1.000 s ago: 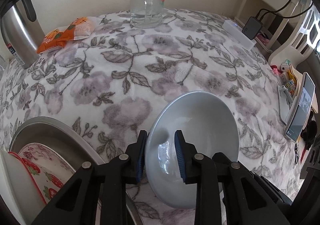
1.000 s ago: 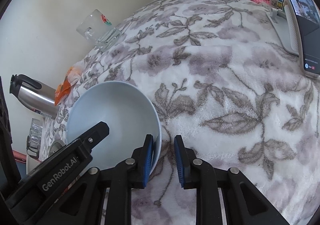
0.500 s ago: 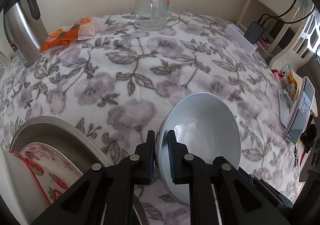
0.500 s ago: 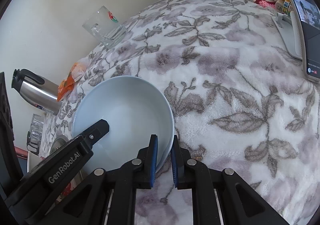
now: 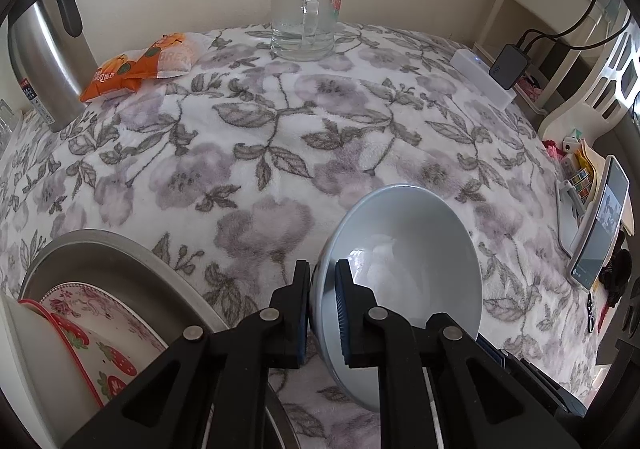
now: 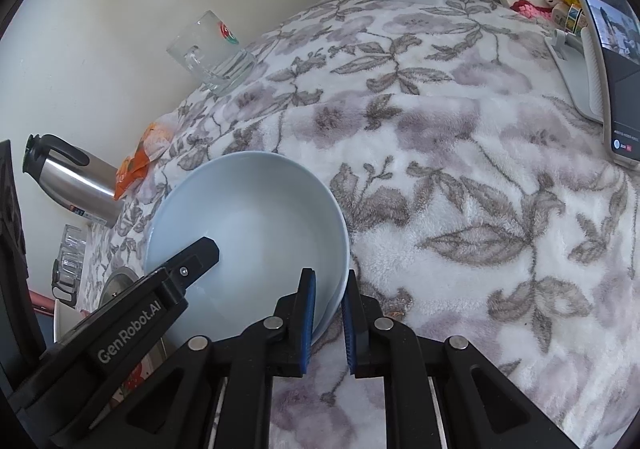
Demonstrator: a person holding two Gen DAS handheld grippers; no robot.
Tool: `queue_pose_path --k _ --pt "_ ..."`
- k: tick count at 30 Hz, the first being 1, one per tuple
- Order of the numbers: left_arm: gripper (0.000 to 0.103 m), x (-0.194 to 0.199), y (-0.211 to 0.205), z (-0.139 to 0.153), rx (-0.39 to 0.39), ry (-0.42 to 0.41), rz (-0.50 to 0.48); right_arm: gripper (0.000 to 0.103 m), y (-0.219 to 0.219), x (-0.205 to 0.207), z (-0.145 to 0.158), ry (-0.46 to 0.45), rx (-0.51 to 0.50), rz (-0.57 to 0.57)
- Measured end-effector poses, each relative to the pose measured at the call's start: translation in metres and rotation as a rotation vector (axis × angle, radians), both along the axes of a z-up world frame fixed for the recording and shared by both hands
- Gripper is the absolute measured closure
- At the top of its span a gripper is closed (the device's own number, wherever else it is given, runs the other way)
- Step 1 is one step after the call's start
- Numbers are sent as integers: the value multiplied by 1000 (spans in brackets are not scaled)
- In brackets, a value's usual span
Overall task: Organize plates and bowls
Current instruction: 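Lift the plain white bowl with both grippers and carry it over the basin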
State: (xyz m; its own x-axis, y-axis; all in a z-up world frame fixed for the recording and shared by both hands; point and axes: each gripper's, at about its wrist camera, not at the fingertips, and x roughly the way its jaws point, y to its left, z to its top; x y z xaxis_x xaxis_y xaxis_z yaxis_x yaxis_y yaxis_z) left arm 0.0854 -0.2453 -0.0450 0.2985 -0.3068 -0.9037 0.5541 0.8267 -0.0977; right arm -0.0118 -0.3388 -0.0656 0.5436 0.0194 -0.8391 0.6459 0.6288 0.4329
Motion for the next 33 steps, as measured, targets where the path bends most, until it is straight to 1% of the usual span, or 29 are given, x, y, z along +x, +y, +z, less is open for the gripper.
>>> queue_pose_path --k 11,19,25,28,33 --pt "90 -1 2 6 -15 8 4 89 1 -3 7 1 -15 5" --pt "90 -3 4 16 -26 -3 0 89 3 -6 16 -9 -31 8" --pt "90 -5 6 17 -24 -5 1 89 5 -7 15 2 -26 9" --pt "90 -4 8 20 -40 2 8 89 7 -8 24 -7 -45 9" --pt "90 -7 13 44 -89 -23 9 89 10 -13 50 -42 -83 11"
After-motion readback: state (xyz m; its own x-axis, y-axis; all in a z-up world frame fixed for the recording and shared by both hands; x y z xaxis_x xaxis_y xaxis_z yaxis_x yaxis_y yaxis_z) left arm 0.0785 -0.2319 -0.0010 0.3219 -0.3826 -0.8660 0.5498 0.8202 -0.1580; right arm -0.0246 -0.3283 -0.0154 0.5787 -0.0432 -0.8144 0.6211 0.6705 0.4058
